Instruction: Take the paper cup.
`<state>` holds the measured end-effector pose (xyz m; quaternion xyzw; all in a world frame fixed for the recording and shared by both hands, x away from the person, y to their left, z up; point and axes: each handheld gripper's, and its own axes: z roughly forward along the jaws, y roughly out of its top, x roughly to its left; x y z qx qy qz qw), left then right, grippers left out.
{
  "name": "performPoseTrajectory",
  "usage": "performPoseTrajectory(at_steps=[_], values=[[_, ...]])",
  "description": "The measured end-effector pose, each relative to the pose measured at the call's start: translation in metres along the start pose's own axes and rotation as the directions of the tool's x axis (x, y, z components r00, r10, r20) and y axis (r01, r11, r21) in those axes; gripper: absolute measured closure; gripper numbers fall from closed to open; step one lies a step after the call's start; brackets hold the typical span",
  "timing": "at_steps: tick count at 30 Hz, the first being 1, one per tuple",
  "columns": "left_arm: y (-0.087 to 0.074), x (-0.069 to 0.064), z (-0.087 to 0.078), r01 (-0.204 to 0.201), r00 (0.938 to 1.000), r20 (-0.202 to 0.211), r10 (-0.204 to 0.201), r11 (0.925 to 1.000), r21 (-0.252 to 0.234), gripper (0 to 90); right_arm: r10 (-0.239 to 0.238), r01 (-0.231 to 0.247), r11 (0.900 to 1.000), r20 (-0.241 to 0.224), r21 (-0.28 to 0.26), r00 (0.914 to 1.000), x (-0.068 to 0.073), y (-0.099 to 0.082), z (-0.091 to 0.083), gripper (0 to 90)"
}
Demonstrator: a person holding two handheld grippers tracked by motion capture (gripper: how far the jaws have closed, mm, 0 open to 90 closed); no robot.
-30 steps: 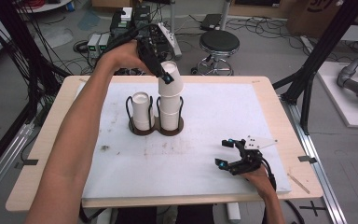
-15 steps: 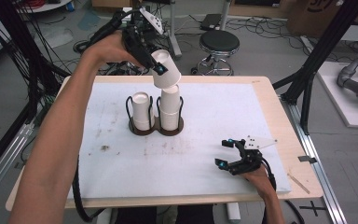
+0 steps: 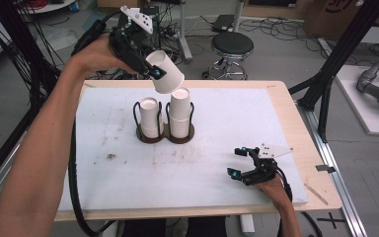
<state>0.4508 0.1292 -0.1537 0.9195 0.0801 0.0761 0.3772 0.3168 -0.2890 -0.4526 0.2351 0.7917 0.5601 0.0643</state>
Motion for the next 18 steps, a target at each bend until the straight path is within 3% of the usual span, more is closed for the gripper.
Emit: performPoseTrajectory(at_steps=[4,8,18], values=[[-0.013,-0.005,-0.004,0.007,1.0000,0.001,-0.007,0.9999,-0.011,34.4,-0.002,0.002,1.0000,-0.001,0.004,1.0000,-0.001,0.000,0.000,13.4],[-0.023,-0.011,-0.010,0.009,0.9999,0.009,-0.008,0.9978,-0.065,34.4,0.001,-0.001,1.0000,-0.001,0.008,1.0000,0.001,0.000,0.000,13.3],[-0.044,-0.027,-0.015,-0.009,0.9997,0.020,0.011,0.9955,-0.094,34.4,-0.009,0.009,0.9999,0.004,0.013,1.0000,0.001,0.001,0.001,13.4]])
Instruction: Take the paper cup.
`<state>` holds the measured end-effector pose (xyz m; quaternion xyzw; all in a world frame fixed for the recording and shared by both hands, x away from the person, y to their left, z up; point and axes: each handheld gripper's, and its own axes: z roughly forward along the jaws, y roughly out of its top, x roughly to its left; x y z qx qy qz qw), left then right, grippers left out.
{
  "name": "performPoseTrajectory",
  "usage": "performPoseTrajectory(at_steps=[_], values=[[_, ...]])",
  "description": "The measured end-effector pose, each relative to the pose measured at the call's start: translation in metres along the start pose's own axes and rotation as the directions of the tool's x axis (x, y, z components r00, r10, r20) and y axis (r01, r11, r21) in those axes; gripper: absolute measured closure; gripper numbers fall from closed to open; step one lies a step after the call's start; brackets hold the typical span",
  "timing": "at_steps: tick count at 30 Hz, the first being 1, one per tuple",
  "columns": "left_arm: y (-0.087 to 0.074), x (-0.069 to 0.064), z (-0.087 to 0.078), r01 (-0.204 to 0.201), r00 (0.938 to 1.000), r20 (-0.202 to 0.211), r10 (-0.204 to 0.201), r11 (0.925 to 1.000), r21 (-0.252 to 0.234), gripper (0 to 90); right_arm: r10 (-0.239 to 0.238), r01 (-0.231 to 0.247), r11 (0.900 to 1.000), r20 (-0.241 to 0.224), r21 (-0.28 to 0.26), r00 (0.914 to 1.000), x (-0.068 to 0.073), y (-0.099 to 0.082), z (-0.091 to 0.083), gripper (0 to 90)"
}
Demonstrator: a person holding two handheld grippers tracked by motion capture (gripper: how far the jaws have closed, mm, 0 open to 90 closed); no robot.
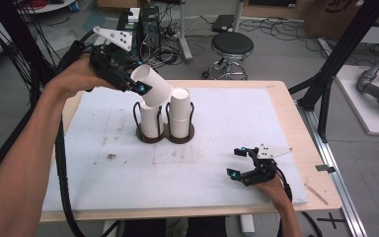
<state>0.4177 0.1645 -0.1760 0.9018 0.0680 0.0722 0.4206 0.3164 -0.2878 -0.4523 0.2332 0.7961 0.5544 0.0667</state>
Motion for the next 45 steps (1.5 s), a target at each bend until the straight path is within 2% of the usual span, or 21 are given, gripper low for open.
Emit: performPoseTrajectory(at_steps=[5,9,10,16,21,27,31,33,37,39,41,45], values=[[-0.013,-0.012,-0.005,-0.014,0.9999,0.006,0.015,0.9985,-0.054,34.3,-0.002,0.002,1.0000,-0.001,-0.002,1.0000,0.000,0.000,0.000,13.4],[-0.026,-0.021,-0.008,-0.012,0.9998,0.013,0.014,0.9950,-0.100,34.3,-0.003,0.003,1.0000,-0.001,-0.001,1.0000,-0.001,0.000,0.000,13.4],[-0.030,-0.023,-0.008,-0.005,0.9997,0.025,0.008,0.9938,-0.111,34.3,-0.003,0.003,1.0000,-0.001,-0.001,1.0000,0.000,0.000,0.000,13.4],[-0.052,-0.031,-0.010,0.017,0.9991,0.040,-0.012,0.9893,-0.145,34.3,-0.002,0.002,0.9999,-0.002,0.012,1.0000,-0.001,0.001,0.002,13.4],[-0.069,-0.041,-0.006,0.026,0.9988,0.046,-0.019,0.9880,-0.152,34.3,-0.004,0.004,0.9996,-0.001,0.028,1.0000,0.000,0.001,0.003,13.4],[-0.087,-0.057,-0.003,0.033,0.9979,0.062,-0.021,0.9798,-0.197,34.3,-0.003,0.003,0.9997,-0.005,0.025,1.0000,0.000,0.001,0.003,13.4],[-0.100,-0.063,0.000,0.041,0.9973,0.068,-0.028,0.9771,-0.209,34.3,-0.007,0.007,0.9998,-0.001,0.019,1.0000,-0.001,0.001,0.002,13.4],[-0.107,-0.066,0.002,0.053,0.9967,0.073,-0.038,0.9731,-0.224,34.3,-0.004,0.004,0.9997,-0.001,0.023,1.0000,0.000,0.001,0.003,13.4],[-0.121,-0.073,0.007,0.082,0.9946,0.083,-0.062,0.9596,-0.269,34.3,0.000,0.000,0.9997,0.001,0.026,1.0000,0.000,0.001,0.003,13.4],[-0.128,-0.076,0.011,0.087,0.9944,0.083,-0.067,0.9580,-0.273,34.3,-0.004,0.004,0.9996,0.001,0.028,1.0000,-0.001,0.001,0.003,13.4],[-0.135,-0.079,0.014,0.095,0.9935,0.089,-0.071,0.9502,-0.297,34.3,-0.001,0.001,0.9996,-0.001,0.028,1.0000,-0.001,0.001,0.003,13.4],[-0.144,-0.084,0.018,0.108,0.9924,0.091,-0.083,0.9442,-0.311,34.3,-0.003,0.003,0.9996,-0.002,0.029,1.0000,-0.001,0.001,0.003,13.4]])
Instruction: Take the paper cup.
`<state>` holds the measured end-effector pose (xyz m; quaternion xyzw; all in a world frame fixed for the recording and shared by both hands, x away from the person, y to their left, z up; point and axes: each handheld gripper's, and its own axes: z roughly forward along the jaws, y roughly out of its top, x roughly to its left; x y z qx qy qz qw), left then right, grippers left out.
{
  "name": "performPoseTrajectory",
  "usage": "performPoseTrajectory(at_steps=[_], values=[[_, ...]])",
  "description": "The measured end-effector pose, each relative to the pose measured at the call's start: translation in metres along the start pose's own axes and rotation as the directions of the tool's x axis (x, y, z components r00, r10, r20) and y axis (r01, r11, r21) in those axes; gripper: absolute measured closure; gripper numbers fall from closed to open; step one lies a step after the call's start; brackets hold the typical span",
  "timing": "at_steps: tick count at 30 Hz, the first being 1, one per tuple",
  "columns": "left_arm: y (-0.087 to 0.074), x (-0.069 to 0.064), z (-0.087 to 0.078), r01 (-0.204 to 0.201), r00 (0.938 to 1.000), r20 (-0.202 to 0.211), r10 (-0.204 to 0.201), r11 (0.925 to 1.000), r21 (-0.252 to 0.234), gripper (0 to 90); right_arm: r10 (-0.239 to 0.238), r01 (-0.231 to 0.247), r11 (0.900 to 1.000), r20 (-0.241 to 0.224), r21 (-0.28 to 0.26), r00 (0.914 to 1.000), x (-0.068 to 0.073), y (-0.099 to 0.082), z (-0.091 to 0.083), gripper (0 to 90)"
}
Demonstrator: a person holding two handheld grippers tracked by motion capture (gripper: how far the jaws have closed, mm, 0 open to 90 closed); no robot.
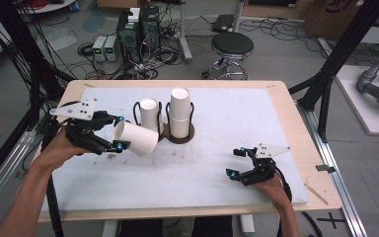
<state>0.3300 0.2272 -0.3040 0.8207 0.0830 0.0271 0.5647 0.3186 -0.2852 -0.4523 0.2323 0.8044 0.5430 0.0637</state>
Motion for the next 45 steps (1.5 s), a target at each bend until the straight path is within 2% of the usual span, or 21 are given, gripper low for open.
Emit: performPoseTrajectory(at_steps=[9,14,26,35,45], values=[[-0.026,-0.004,0.006,0.022,0.9998,0.002,-0.022,0.9992,-0.034,34.4,0.000,0.000,1.0000,-0.004,-0.007,1.0000,0.000,0.000,-0.001,13.4],[-0.034,-0.003,0.007,0.029,0.9996,0.003,-0.029,0.9987,-0.042,34.3,0.000,0.000,1.0000,-0.002,-0.006,1.0000,0.001,0.000,-0.001,13.4],[-0.040,0.001,0.009,0.044,0.9990,0.004,-0.043,0.9981,-0.045,34.4,-0.009,0.009,1.0000,-0.001,-0.002,1.0000,0.001,0.000,0.000,13.4],[-0.049,0.004,0.015,0.061,0.9981,0.009,-0.061,0.9978,-0.026,34.3,-0.011,0.011,0.9999,-0.001,-0.002,0.9999,0.001,0.000,0.000,13.4],[-0.052,0.010,0.017,0.070,0.9975,0.009,-0.070,0.9973,-0.020,34.3,-0.006,0.006,1.0000,-0.001,0.006,1.0000,0.002,0.000,0.001,13.4]])
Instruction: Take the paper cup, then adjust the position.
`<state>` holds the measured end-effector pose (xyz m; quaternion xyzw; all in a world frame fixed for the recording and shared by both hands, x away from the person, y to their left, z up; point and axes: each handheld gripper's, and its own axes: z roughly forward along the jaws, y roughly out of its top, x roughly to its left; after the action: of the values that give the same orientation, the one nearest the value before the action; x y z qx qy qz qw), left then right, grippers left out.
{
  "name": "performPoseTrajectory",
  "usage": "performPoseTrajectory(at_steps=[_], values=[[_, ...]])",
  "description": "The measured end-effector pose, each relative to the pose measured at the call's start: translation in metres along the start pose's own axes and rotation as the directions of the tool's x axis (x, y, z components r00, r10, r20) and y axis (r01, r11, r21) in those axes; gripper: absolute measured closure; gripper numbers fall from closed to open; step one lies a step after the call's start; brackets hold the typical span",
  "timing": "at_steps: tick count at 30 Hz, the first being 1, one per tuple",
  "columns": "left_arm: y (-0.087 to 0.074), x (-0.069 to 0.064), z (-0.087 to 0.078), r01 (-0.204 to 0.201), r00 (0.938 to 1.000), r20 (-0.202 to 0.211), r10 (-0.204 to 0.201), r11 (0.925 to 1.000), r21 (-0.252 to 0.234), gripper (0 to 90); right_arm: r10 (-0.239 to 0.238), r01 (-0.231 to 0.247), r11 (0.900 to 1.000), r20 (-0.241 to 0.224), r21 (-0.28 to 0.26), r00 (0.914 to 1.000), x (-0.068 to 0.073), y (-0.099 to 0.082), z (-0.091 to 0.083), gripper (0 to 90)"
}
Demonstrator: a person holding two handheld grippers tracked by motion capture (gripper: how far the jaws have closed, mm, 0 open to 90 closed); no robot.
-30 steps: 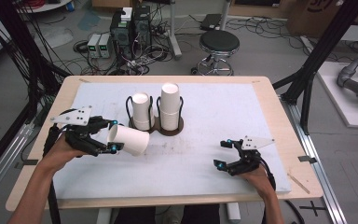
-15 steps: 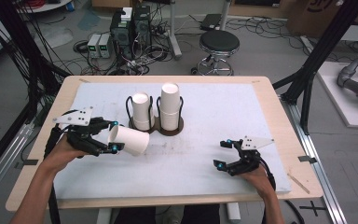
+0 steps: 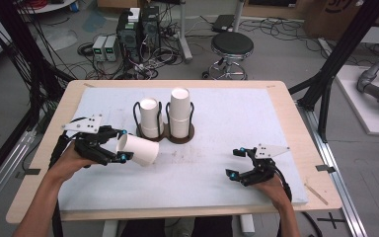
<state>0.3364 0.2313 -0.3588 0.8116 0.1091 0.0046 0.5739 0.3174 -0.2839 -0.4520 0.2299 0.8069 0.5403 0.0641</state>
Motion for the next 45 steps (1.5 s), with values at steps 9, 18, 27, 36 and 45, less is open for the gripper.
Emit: performPoseTrajectory(at_steps=[9,18,27,36,45], values=[[0.002,-0.004,0.004,-0.009,1.0000,-0.004,0.009,0.9999,-0.008,34.3,0.018,-0.019,0.9996,-0.008,-0.023,0.9998,-0.003,-0.001,-0.002,13.3],[0.003,-0.005,0.003,-0.014,0.9999,0.004,0.014,0.9995,-0.030,34.3,0.031,-0.031,0.9985,-0.010,-0.044,0.9995,-0.004,-0.001,-0.004,13.3],[0.000,-0.008,0.002,-0.018,0.9998,0.010,0.018,0.9978,-0.065,34.3,0.034,-0.036,0.9977,-0.024,-0.058,0.9991,-0.004,0.005,-0.012,13.3],[-0.009,-0.011,0.006,-0.009,0.9998,0.014,0.011,0.9951,-0.098,34.3,-0.026,0.016,0.9879,-0.062,-0.154,0.9977,0.005,0.038,-0.017,13.3],[-0.014,-0.016,0.008,-0.019,0.9996,0.017,0.021,0.9931,-0.116,34.3,-0.076,0.057,0.9852,-0.113,-0.162,0.9906,0.016,0.066,-0.003,13.3]])
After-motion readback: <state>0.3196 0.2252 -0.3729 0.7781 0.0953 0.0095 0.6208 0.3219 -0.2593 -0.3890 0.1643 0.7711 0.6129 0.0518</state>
